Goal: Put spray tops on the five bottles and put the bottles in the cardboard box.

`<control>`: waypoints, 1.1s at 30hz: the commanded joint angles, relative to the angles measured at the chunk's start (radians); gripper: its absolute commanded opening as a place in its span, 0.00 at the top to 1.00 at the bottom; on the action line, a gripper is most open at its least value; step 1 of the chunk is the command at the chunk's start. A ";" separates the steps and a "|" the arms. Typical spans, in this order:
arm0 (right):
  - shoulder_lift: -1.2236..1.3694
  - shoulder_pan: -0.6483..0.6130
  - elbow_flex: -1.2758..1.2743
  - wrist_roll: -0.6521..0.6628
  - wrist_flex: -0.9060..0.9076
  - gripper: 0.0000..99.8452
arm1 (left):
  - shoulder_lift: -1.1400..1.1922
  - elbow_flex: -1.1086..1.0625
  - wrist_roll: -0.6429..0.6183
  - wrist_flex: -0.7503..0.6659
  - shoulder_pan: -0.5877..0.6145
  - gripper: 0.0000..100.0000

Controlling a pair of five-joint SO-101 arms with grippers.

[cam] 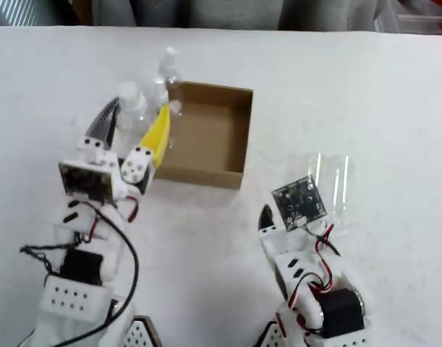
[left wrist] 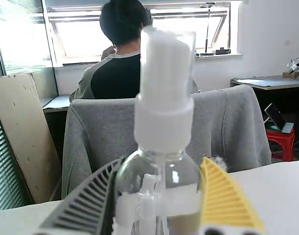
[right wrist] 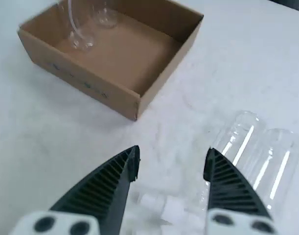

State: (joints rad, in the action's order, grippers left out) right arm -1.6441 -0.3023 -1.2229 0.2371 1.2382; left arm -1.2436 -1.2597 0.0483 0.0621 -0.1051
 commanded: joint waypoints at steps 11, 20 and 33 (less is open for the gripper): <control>-0.008 0.166 -0.339 0.163 -0.334 0.81 | 0.433 -0.040 -0.005 -0.503 0.002 0.97; -0.008 0.160 -0.342 0.160 -0.331 0.81 | 0.682 -0.057 -0.015 -0.710 0.002 0.97; -0.008 0.159 -0.344 0.160 -0.331 0.81 | 1.017 -0.018 -0.144 -1.049 -0.041 0.97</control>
State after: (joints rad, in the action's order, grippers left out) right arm -1.6425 -0.1427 -1.5727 0.3874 0.9252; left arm -0.2723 -1.3288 -0.1097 -0.9321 -0.1404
